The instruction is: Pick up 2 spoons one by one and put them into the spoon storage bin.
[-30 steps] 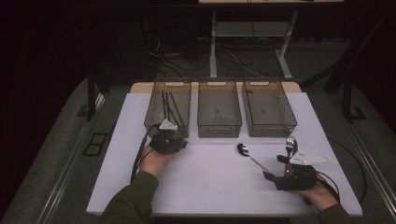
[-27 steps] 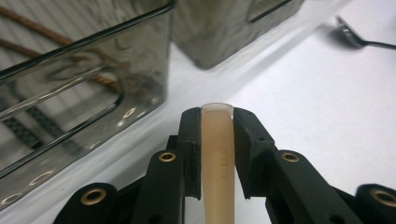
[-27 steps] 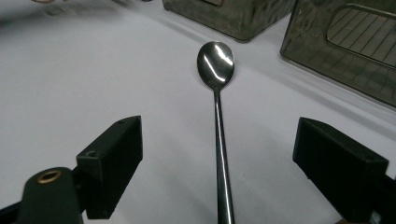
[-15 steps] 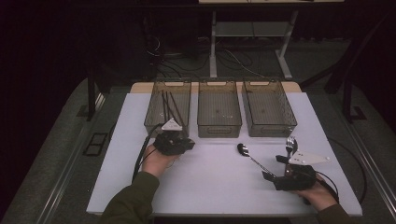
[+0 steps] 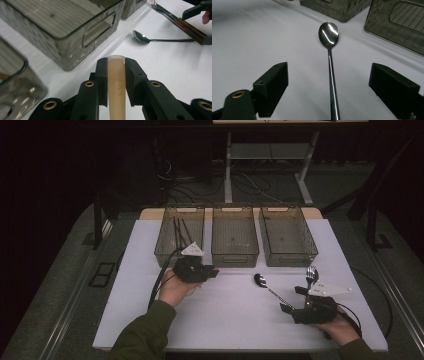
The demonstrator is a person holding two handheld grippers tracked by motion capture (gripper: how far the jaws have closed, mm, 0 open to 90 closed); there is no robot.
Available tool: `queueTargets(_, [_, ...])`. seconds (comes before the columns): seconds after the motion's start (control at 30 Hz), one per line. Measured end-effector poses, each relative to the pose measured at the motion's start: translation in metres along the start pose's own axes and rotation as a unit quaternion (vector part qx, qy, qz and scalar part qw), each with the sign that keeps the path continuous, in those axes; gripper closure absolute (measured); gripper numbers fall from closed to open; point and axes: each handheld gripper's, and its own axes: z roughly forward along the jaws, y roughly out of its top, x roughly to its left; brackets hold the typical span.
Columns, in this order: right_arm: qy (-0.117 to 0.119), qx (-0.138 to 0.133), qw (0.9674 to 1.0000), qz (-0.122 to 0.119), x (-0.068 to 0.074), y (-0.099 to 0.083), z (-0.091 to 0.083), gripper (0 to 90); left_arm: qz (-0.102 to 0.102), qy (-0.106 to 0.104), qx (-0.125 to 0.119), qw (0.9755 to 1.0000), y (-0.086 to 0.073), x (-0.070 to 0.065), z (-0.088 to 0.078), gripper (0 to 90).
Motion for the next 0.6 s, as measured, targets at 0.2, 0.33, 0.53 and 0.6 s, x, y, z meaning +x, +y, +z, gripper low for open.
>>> queueTargets(0.2, [-0.004,-0.003,1.0,0.004,-0.001,0.0,-0.001,15.6,0.011,-0.007,-0.001,0.9999,0.019,0.0,0.004,73.9])
queueTargets(0.33, [-0.003,-0.007,1.0,0.003,-0.001,0.0,-0.002,15.6,0.016,-0.011,-0.003,0.9998,0.033,-0.001,0.008,73.9])
queueTargets(0.53, [0.0,-0.014,0.9999,0.009,-0.003,0.001,-0.003,15.6,0.03,-0.008,-0.01,0.9995,0.054,0.002,0.015,73.8])
queueTargets(0.6, [0.001,-0.016,0.9998,0.007,-0.003,0.001,-0.004,15.6,0.029,-0.005,-0.011,0.9995,0.061,0.004,0.017,73.8])
